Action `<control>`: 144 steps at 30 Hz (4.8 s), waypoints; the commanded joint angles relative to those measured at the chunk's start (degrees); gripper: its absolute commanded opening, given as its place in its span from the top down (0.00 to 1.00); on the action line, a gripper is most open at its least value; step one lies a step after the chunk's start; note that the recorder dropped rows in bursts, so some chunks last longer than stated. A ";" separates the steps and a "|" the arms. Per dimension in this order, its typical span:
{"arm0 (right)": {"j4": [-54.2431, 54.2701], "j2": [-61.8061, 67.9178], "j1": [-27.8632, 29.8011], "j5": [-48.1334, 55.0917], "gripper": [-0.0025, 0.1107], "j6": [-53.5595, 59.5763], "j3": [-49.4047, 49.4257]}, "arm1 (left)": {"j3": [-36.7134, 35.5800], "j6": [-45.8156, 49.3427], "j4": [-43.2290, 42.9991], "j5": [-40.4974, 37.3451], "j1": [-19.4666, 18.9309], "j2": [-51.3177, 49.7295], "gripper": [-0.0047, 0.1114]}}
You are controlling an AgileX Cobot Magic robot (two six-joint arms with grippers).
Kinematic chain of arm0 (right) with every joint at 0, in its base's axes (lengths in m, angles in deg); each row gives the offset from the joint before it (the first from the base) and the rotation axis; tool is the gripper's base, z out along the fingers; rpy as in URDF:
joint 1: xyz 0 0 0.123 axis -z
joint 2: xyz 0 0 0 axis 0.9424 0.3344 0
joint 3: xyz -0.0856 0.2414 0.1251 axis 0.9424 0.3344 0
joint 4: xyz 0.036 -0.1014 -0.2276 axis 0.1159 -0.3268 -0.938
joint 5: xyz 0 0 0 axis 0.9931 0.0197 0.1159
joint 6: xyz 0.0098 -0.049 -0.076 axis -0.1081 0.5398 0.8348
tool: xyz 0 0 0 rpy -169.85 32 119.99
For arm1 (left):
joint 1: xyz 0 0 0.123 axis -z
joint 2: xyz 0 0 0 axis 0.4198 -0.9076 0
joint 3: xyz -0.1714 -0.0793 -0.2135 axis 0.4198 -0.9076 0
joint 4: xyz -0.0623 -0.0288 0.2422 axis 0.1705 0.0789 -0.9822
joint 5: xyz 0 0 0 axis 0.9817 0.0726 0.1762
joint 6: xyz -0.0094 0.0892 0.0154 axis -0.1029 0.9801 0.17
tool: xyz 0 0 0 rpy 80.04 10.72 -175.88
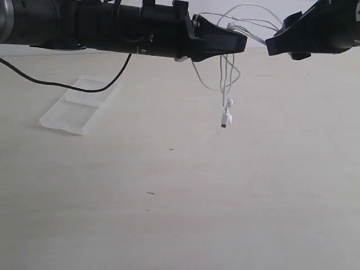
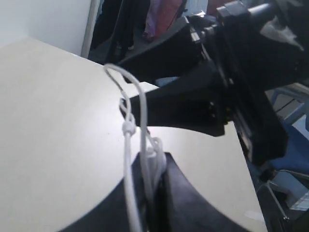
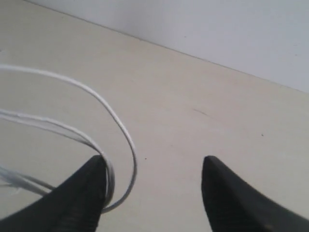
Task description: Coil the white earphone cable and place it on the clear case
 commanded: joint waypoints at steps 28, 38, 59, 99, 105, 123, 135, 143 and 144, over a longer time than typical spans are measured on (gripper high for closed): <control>28.59 0.86 0.59 -5.74 0.35 20.04 -0.44 | -0.17 -12.37 1.41 3.94 -6.25 1.09 0.96; 48.03 0.86 0.59 -10.49 0.36 34.98 -0.44 | -0.17 -12.46 -0.69 5.09 -6.14 0.39 0.96; 48.70 -1.15 0.59 -13.67 0.36 35.94 -0.44 | -0.17 -20.59 -11.36 8.75 -6.14 0.39 0.96; 49.15 -0.12 0.59 -14.03 0.36 36.46 -0.44 | -0.17 -48.48 -47.29 24.35 -22.49 6.32 0.96; 49.15 -0.12 0.59 -14.14 0.36 36.46 -0.44 | -0.87 -49.78 -48.55 22.39 -25.07 6.42 0.96; 49.38 -0.02 0.59 -13.65 0.36 36.46 -0.44 | -6.46 -49.79 -50.35 32.26 -25.06 4.54 0.96; 49.38 0.09 0.59 -13.85 0.36 36.46 -0.44 | -6.46 -49.58 -50.35 32.45 -25.07 4.02 0.96; 49.57 3.43 0.59 -14.99 0.36 36.46 -0.44 | -5.61 -53.78 -49.87 31.49 -24.94 -0.16 0.96; 49.66 3.80 0.59 -15.11 0.36 36.46 -0.44 | -5.25 -54.03 -49.99 31.68 -24.94 -0.47 0.96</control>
